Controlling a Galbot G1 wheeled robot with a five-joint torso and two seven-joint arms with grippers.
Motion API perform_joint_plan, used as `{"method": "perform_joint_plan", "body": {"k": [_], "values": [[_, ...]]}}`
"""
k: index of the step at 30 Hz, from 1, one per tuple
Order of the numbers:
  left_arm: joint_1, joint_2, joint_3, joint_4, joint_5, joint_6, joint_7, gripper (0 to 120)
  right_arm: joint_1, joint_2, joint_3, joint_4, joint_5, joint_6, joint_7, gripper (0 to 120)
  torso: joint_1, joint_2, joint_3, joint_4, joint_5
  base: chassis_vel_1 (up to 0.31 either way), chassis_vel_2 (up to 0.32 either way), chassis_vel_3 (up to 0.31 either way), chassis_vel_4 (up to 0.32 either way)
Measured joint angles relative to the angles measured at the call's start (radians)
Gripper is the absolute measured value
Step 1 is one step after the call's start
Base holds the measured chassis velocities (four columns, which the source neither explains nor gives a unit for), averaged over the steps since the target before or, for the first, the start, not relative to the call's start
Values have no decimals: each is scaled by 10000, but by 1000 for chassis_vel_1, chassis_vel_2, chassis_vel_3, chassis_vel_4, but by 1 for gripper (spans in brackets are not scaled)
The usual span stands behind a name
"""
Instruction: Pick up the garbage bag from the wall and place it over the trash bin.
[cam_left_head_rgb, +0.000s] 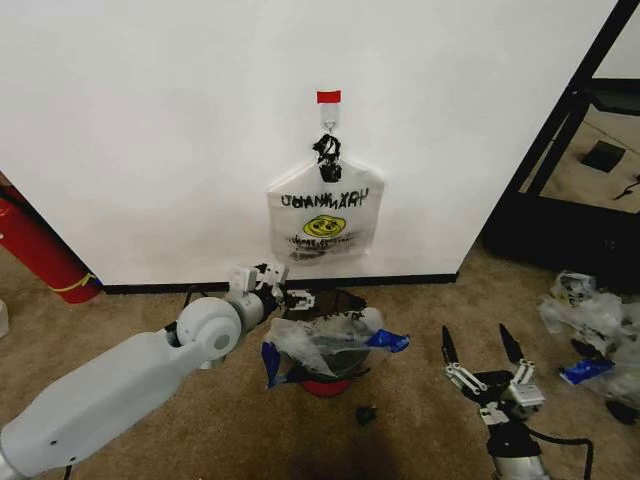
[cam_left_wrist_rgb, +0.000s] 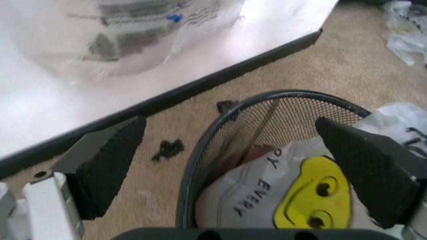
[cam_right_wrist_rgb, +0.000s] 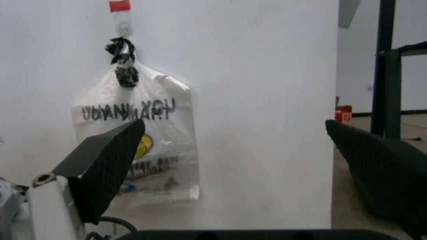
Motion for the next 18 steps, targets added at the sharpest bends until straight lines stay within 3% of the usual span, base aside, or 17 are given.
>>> {"method": "perform_joint_plan", "body": {"k": [6,15,18], "values": [[-459,-56,414,797,1126,-42,1125,100,-242,187,-42,86,-49,59,-14,100,0,0,0,1,2,0,0,0,0],[-1092,-147,880,1563,1101,384,1995,100,-256,168,-65,264,-59,-25,143,100,0,0,0,1,2,0,0,0,0],[-1280,-293,1016,1870,926,544,2017,94,-283,174,-79,346,-58,-67,208,100,0,1,0,0,0,0,0,0,0]]}}
